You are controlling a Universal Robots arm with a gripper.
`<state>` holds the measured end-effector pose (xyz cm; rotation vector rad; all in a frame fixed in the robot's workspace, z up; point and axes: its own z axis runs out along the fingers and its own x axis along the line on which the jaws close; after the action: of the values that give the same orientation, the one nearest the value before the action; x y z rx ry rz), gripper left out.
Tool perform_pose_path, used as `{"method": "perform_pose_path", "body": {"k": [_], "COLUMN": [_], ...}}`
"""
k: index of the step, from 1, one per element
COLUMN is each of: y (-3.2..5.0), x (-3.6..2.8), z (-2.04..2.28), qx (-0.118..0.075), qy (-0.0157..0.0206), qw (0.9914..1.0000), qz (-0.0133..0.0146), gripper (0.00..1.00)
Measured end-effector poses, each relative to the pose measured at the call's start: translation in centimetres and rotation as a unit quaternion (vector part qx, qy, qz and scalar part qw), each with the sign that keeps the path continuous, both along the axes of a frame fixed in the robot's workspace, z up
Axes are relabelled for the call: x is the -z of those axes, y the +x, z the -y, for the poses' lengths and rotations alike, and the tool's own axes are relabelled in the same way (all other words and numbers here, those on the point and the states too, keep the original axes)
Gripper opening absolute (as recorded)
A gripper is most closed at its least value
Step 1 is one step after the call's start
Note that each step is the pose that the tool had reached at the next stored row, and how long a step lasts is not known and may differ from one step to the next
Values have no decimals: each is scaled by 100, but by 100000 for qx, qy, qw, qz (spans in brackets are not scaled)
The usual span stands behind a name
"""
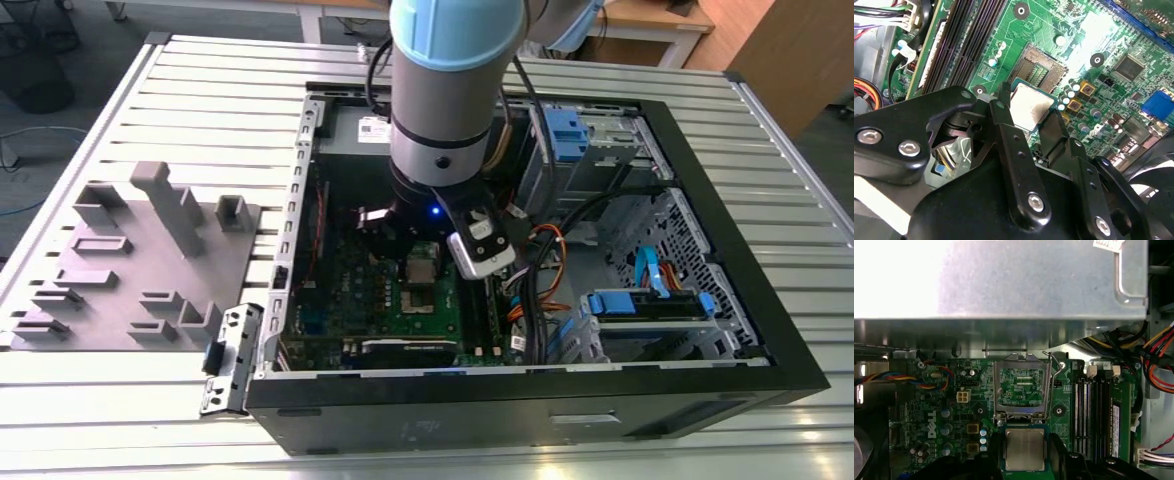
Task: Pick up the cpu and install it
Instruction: 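Place the cpu into insertion slot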
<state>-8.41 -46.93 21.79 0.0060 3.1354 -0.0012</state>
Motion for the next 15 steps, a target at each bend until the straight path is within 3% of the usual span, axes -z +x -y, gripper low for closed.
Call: {"method": "perform_pose_path", "body": {"k": [6,15], "y": [0,0], "x": [15,87], "z": [24,62], "qx": [-3,2], "qy": [-2,1], "qw": [100000,100000], "qz": [-3,4], "gripper": [47,47]}}
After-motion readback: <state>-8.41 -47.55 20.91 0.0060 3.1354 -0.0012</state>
